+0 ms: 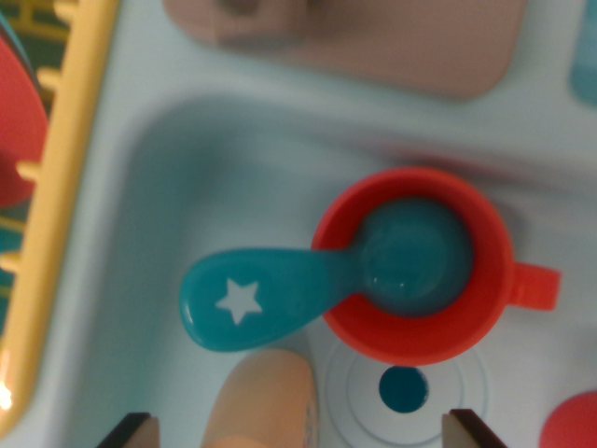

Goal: Pick detergent from the sink

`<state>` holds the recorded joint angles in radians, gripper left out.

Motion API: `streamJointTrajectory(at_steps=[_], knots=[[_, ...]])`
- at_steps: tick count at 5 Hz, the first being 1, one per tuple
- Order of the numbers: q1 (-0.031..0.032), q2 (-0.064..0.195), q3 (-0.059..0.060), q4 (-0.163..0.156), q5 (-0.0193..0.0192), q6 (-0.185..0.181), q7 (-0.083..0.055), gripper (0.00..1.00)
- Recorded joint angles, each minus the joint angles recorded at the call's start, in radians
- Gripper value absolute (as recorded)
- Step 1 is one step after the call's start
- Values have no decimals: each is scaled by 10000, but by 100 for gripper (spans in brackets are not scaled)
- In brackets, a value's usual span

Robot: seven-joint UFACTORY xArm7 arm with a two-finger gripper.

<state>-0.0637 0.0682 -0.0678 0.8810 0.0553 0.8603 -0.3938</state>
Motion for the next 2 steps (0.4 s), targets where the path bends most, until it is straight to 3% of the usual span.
streamJointTrajectory(at_steps=[1,2], knots=[[-6,23,-16,-259,32,-270,-146,0],[-6,23,-16,-259,32,-270,-146,0]])
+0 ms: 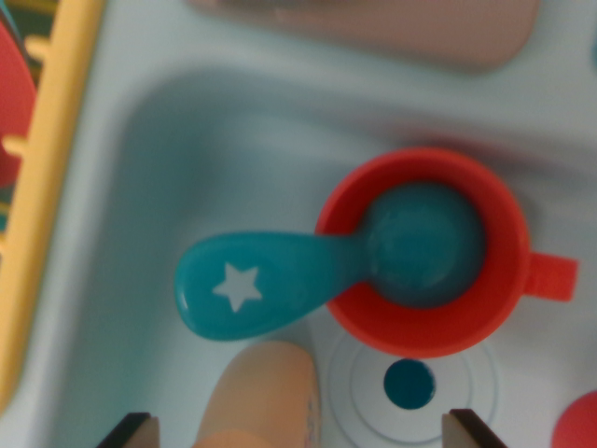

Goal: Pick detergent from the sink

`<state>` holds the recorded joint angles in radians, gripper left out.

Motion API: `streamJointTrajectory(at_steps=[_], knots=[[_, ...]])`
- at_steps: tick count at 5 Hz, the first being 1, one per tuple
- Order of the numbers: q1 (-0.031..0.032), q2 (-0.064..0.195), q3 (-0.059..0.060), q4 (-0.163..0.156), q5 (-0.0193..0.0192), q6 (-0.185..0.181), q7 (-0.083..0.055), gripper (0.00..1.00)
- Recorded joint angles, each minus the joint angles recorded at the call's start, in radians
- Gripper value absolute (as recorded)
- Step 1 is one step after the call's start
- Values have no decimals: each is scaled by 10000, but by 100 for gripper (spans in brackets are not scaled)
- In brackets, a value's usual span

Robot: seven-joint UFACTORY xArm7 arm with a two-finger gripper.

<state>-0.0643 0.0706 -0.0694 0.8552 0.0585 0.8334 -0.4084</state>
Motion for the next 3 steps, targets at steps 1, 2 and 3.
streamJointTrajectory(at_steps=[1,2,3], knots=[[-5,19,-13,-209,26,-218,-118,0],[-5,19,-13,-209,26,-218,-118,0],[-8,33,-22,-363,45,-379,-205,0]])
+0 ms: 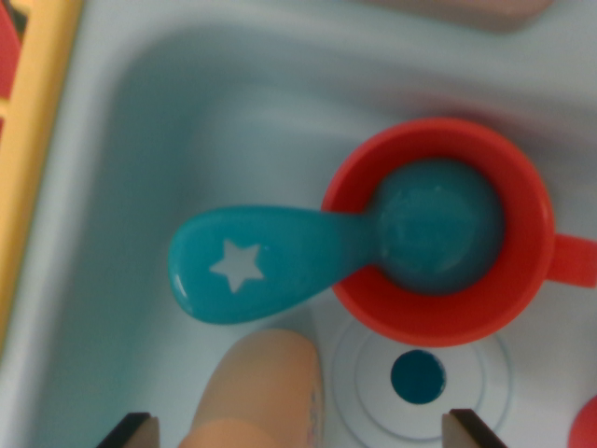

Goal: Pick detergent from the sink

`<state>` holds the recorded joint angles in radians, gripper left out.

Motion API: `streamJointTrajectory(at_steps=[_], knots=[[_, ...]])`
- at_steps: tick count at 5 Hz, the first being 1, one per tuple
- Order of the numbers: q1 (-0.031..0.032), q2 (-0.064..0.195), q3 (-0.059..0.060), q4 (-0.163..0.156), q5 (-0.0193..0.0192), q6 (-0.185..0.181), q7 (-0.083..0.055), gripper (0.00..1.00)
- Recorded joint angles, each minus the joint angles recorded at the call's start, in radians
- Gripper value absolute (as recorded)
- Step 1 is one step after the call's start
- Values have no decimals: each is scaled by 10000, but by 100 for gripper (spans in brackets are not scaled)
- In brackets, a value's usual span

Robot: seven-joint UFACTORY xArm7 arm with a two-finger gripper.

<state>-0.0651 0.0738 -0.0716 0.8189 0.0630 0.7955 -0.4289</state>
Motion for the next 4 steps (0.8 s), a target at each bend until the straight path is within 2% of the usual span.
streamJointTrajectory(at_steps=[4], knots=[[-3,11,-7,-119,15,-124,-67,0]])
